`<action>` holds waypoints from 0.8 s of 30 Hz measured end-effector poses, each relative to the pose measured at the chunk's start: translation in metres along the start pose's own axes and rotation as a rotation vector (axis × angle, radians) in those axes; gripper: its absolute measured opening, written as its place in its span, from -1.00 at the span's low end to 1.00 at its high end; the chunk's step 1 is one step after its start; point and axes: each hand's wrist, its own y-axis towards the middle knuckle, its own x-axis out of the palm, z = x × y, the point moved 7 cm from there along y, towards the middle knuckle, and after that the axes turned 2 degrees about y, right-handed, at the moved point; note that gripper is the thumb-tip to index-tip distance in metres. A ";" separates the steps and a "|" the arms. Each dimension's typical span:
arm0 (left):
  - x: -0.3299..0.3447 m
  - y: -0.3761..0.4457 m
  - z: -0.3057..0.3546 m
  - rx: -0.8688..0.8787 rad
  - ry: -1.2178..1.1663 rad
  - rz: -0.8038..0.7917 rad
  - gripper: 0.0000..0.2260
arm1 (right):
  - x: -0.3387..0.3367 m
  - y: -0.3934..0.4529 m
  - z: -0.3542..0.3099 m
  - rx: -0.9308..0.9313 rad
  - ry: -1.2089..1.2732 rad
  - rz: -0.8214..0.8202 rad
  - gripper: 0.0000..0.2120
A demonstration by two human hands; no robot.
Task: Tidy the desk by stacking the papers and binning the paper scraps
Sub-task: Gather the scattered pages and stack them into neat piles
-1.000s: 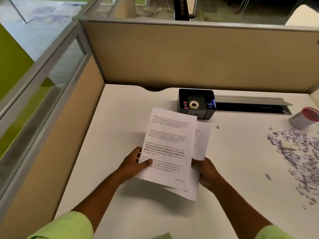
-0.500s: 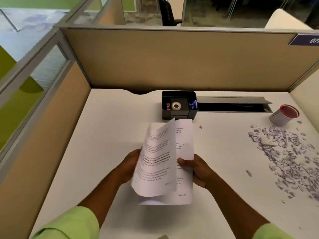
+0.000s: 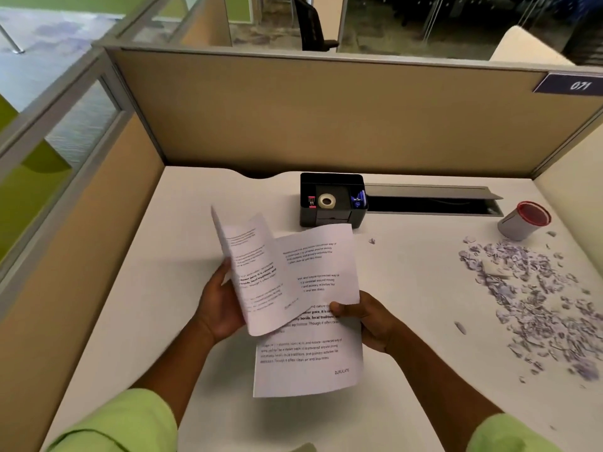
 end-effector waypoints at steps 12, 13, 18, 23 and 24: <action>-0.025 -0.007 0.018 0.054 0.142 0.140 -0.58 | 0.009 0.010 0.008 0.014 -0.003 0.046 -0.47; -0.029 -0.005 0.022 0.085 0.138 0.155 -0.56 | 0.009 0.010 0.005 0.009 -0.003 0.051 -0.48; -0.049 0.001 0.053 0.329 0.101 0.294 -0.59 | 0.013 0.014 -0.008 -0.025 0.010 0.047 -0.49; -0.050 0.001 0.071 0.404 0.168 0.332 -0.77 | 0.011 0.018 -0.009 -0.028 -0.008 0.084 -0.46; -0.043 0.000 0.072 0.399 0.188 0.305 -0.77 | 0.011 0.018 -0.009 -0.029 -0.013 0.088 -0.46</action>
